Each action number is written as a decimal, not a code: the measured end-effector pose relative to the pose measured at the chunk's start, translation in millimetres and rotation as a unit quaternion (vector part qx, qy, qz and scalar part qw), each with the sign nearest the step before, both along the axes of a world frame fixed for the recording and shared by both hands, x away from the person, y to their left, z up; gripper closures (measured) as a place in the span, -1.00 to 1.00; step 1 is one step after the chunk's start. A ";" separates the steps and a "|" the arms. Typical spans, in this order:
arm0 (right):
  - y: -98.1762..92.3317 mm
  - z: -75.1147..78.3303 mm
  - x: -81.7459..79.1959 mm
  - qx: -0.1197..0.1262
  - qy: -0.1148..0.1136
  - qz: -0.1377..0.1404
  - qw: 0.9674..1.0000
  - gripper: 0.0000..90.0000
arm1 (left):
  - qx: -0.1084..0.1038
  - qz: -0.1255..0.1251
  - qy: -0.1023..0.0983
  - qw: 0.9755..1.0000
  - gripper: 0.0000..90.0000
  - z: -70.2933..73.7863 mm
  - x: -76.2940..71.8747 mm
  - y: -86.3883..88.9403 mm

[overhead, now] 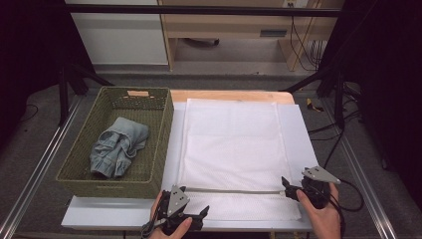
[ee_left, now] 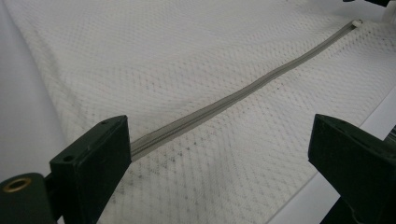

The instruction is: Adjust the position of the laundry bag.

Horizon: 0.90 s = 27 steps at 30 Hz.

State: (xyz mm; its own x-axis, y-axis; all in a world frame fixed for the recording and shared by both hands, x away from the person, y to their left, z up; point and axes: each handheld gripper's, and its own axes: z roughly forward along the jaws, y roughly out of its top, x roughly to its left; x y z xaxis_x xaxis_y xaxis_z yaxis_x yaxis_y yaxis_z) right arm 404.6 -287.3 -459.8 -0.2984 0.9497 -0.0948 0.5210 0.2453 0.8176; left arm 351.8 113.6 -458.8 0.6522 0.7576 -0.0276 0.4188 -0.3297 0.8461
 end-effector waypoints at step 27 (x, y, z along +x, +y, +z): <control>1.7 38.6 12.5 0.021 -0.019 0.017 0.999 -0.72 | -0.005 0.017 -0.006 1.000 -0.87 -1.8 -6.8 2.6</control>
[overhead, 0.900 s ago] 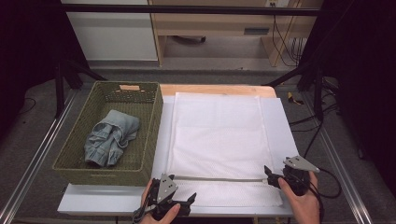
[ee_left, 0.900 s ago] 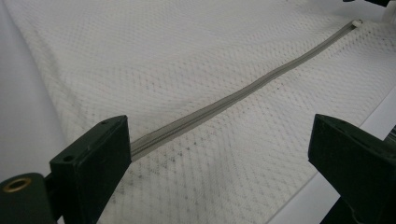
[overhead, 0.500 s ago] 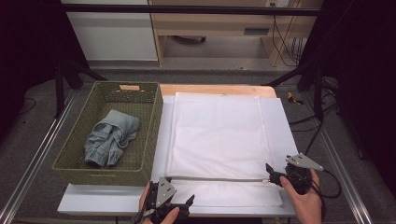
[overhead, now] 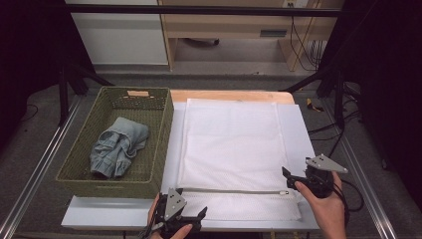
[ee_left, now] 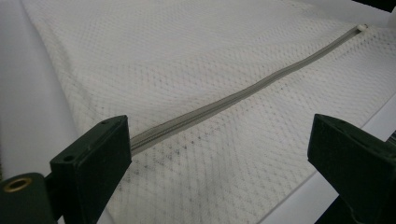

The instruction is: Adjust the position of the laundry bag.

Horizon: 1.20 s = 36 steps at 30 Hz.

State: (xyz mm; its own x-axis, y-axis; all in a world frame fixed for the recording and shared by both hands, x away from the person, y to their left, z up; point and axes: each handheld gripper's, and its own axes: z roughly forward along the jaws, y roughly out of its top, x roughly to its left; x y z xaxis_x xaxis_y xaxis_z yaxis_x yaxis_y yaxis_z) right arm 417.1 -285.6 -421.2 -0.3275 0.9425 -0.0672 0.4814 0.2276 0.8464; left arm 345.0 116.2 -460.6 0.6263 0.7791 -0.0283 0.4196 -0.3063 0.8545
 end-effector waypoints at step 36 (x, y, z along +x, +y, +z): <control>13.7 -49.6 46.7 -0.029 0.122 -0.015 0.992 -0.19 | 0.031 0.057 -0.007 0.998 -0.75 -4.8 6.1 -0.7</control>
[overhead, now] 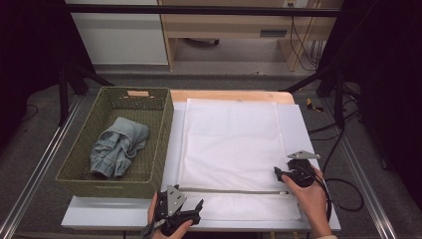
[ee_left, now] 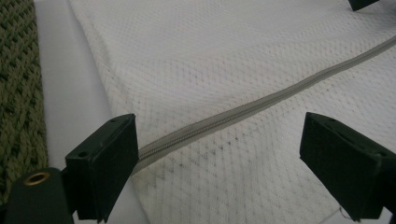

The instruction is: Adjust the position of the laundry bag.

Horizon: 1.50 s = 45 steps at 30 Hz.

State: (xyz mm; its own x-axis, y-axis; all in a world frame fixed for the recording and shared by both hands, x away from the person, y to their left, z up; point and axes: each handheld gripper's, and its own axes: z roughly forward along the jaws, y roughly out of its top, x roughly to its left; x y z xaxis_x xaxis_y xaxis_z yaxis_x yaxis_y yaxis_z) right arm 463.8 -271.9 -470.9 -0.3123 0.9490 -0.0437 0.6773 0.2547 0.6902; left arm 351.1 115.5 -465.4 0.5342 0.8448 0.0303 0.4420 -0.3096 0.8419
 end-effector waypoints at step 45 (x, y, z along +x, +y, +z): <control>0.8 2.3 -4.2 0.014 -0.009 0.027 0.999 0.97 | 0.027 0.051 0.072 0.996 0.14 -18.6 -0.6 27.0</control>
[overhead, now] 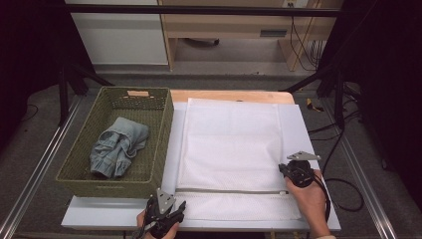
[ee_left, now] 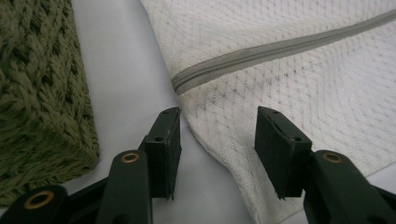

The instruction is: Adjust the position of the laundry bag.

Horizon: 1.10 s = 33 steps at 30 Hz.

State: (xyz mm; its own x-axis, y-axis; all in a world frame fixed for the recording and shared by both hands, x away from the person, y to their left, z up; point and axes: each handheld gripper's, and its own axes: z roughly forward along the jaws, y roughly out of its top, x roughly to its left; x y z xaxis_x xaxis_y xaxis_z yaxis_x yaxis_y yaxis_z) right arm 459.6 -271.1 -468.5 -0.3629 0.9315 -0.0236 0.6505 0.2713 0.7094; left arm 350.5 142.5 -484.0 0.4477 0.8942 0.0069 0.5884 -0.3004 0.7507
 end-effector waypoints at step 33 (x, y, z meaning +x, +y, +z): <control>-25.2 -0.2 -1.3 0.005 -0.004 -0.026 1.000 0.99 | -0.005 -0.064 -0.013 0.998 0.96 -0.7 -0.3 -23.1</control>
